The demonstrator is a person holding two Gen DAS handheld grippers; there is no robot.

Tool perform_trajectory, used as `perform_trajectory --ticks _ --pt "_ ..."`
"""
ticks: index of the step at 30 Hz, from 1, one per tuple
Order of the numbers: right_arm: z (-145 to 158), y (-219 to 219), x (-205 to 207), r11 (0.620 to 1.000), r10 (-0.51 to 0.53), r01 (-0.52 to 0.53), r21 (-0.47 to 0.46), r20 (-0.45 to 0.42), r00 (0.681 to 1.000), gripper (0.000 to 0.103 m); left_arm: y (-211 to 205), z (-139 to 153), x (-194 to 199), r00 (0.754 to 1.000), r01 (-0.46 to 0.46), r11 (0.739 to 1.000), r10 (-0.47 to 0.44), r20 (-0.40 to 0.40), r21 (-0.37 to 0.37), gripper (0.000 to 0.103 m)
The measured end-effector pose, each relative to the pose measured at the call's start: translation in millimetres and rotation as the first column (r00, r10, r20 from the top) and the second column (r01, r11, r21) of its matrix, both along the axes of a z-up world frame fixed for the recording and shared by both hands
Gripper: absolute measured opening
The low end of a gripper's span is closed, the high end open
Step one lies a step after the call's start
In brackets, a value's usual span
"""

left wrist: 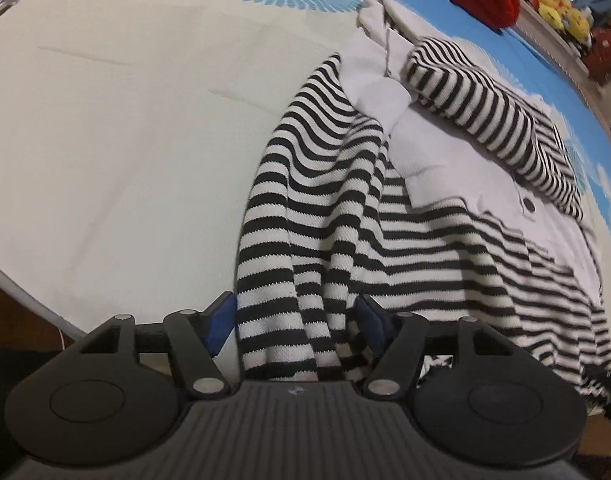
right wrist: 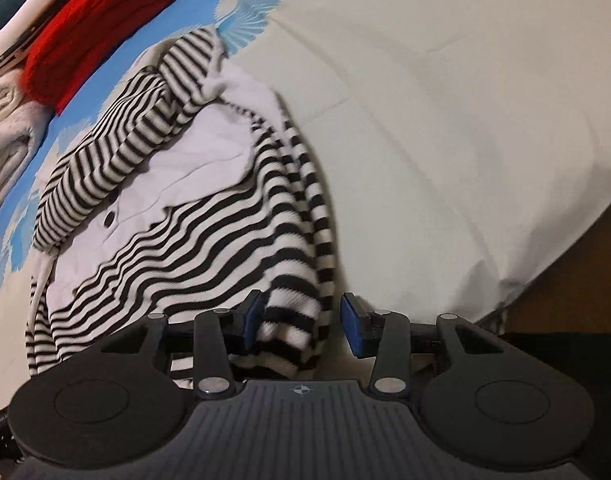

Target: Fold small clothes

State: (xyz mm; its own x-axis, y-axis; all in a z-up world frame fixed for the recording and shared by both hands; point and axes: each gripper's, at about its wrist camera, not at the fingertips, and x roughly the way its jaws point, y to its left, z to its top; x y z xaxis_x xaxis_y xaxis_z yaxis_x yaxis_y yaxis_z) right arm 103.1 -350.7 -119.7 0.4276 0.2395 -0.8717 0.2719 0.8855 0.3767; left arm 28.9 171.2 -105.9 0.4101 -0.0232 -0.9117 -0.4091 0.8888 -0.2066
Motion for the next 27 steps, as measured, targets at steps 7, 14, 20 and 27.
perform_trajectory --ticks 7,14,20,27 --pt "-2.9 14.2 -1.7 0.997 0.065 -0.064 -0.042 0.015 0.998 0.044 -12.0 1.4 -2.0 0.996 0.083 0.996 -0.085 0.029 0.044 0.025" --pt "7.8 7.8 -6.8 0.998 0.049 -0.046 -0.031 0.078 0.996 0.006 -7.4 20.1 -12.2 0.992 0.062 0.998 -0.061 0.112 -0.003 0.010" --pt "37.8 -2.7 -20.6 0.999 0.029 -0.020 -0.045 0.192 0.981 0.005 2.9 25.7 -18.5 0.990 0.031 0.990 -0.012 0.142 -0.135 0.015" --pt "7.1 0.1 -11.3 0.996 0.044 -0.041 -0.085 0.037 0.998 0.023 1.0 5.1 -9.2 0.998 0.011 0.993 -0.005 0.058 -0.114 0.039"
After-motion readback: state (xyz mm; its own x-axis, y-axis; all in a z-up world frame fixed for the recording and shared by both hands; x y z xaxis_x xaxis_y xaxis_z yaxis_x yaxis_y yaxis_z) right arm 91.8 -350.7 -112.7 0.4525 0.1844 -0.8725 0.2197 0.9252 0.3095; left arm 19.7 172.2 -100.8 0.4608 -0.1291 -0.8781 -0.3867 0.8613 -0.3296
